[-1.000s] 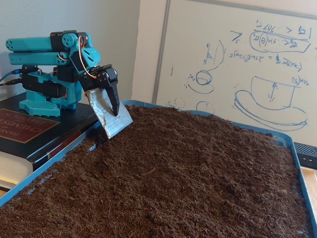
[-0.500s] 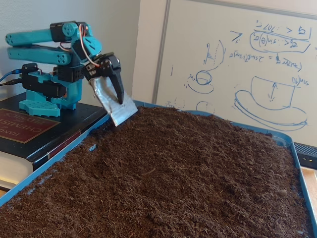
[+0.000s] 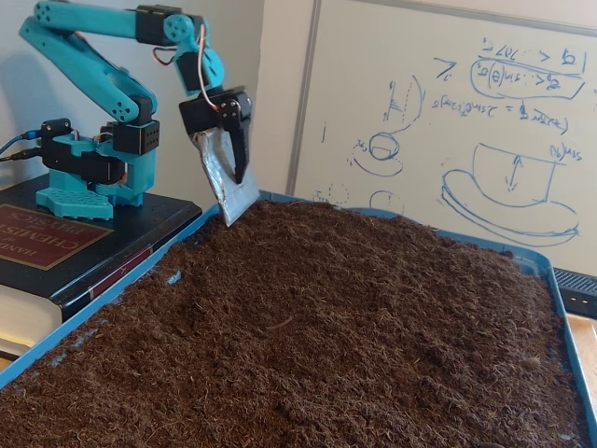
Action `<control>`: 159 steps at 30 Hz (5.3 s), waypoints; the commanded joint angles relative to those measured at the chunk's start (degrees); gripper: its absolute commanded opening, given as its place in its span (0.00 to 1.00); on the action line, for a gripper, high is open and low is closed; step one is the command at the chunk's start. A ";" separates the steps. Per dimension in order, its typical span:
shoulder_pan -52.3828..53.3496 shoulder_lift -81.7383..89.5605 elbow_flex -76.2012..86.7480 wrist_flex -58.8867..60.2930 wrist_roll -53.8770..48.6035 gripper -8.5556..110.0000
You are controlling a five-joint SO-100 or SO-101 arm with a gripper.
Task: Build a berm.
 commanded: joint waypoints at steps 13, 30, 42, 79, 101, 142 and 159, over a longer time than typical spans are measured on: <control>-11.78 -30.50 -35.51 27.33 8.00 0.08; -13.71 -55.72 -45.62 30.67 8.09 0.08; -20.04 -70.40 -59.85 30.59 21.97 0.08; -14.41 -78.13 -60.29 8.96 25.40 0.08; -8.53 -62.75 -59.50 9.76 25.66 0.08; -11.34 -69.87 -40.69 9.49 25.58 0.08; -7.73 -73.56 -57.83 10.20 25.40 0.08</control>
